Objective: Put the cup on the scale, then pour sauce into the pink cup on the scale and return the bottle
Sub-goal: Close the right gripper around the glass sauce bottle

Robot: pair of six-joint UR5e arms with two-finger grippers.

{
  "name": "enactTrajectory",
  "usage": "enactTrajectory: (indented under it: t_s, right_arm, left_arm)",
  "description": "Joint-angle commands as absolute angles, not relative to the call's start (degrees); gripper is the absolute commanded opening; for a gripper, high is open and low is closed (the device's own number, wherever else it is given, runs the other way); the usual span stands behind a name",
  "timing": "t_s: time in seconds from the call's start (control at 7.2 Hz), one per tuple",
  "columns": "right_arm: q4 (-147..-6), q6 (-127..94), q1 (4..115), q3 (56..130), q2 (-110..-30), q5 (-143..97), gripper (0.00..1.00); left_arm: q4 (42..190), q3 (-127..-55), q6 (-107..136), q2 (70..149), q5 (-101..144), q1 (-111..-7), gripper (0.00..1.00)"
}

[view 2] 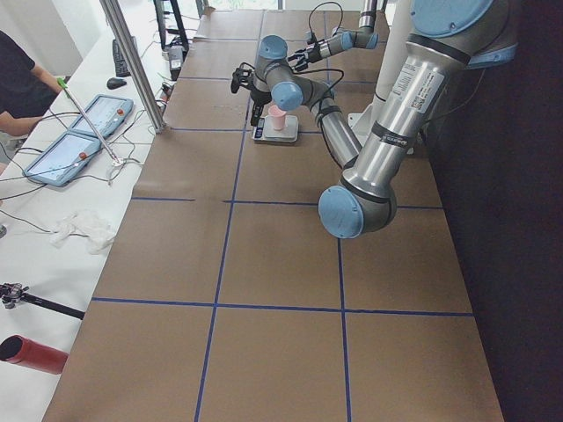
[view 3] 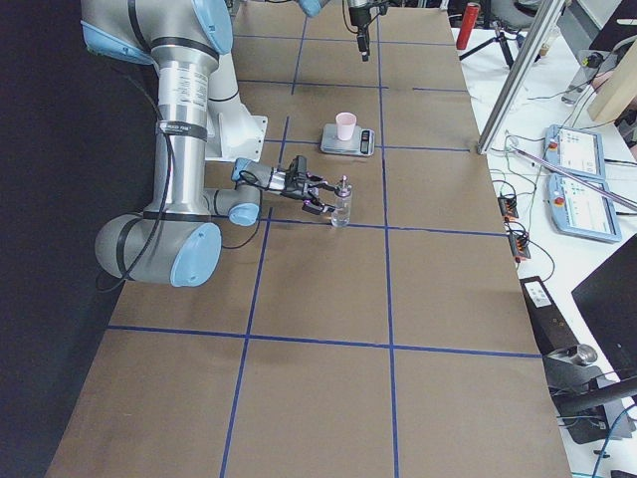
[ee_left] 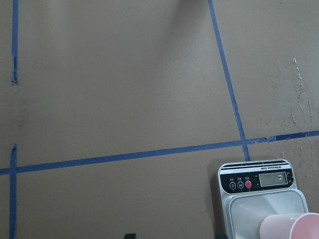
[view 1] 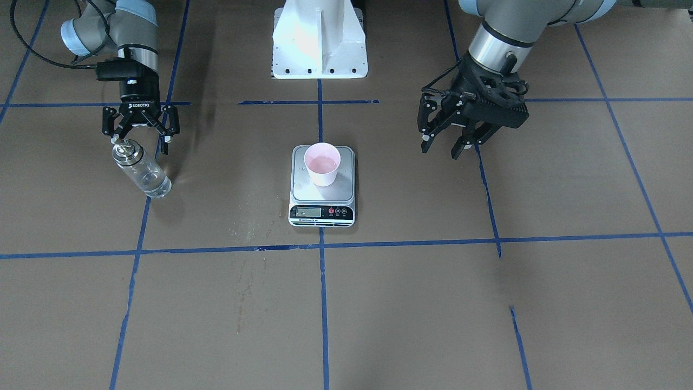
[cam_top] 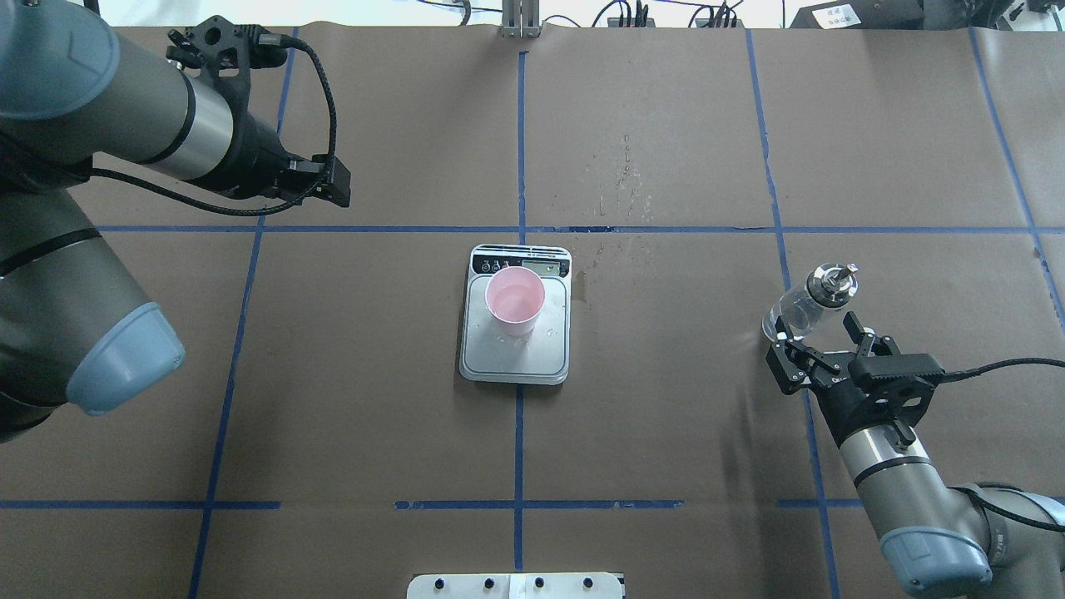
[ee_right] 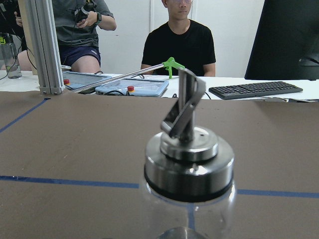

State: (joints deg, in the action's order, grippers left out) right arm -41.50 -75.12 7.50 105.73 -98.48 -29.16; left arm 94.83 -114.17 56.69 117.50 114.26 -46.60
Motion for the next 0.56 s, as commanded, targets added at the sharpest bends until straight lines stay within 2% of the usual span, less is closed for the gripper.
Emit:
enactTrajectory:
  t_s: [0.0,0.42]
  right_arm:
    - [-41.6,-73.8,8.9,105.6,-98.1,-30.8,0.93]
    - [-41.6,-72.0,10.5,105.4,-97.8,-33.4,0.93]
  left_arm:
    - [94.8,-114.3,56.7,117.5,114.3,-46.6,0.61]
    - [94.7,-114.3,56.8,117.5,114.3,-46.6,0.61]
